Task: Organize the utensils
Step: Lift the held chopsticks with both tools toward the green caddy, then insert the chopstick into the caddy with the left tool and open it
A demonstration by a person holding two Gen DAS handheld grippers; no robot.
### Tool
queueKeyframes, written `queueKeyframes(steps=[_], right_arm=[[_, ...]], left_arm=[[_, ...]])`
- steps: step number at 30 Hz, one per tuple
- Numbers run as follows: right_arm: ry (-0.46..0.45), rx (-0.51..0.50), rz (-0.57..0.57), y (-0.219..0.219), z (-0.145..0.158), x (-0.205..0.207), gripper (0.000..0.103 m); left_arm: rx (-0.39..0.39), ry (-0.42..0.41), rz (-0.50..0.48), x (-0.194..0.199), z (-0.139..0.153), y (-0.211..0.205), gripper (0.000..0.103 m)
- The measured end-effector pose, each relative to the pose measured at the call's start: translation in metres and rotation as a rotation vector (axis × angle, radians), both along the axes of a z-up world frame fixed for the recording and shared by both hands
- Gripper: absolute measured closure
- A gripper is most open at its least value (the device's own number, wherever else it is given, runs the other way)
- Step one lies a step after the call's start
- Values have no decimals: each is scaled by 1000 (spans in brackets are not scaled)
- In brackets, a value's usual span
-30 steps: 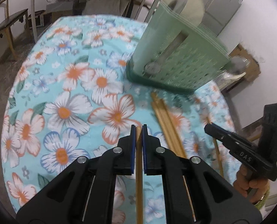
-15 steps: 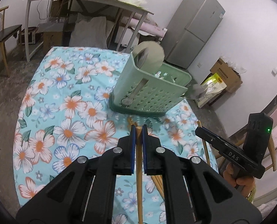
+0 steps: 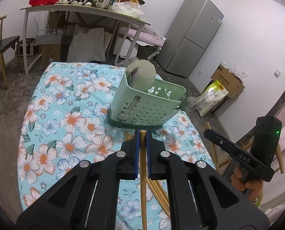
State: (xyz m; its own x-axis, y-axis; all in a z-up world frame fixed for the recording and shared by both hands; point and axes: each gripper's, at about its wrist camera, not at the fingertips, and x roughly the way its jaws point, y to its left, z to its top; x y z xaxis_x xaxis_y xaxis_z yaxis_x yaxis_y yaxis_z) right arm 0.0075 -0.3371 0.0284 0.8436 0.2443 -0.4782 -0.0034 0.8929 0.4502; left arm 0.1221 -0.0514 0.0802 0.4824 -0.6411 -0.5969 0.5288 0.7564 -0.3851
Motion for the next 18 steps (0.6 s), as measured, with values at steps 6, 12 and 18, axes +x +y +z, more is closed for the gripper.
queueKeyframes(steps=[6, 12, 18], right_arm=[[-34, 15, 6, -2, 8, -4, 97], [-48, 30, 8, -3, 11, -7, 97], [-54, 43, 2, -6, 10, -8, 97]], left_arm=[[-14, -32, -4, -6, 12, 1, 98], [-40, -83, -13, -12, 33, 2, 98], [-76, -127, -20, -14, 55, 2, 98]])
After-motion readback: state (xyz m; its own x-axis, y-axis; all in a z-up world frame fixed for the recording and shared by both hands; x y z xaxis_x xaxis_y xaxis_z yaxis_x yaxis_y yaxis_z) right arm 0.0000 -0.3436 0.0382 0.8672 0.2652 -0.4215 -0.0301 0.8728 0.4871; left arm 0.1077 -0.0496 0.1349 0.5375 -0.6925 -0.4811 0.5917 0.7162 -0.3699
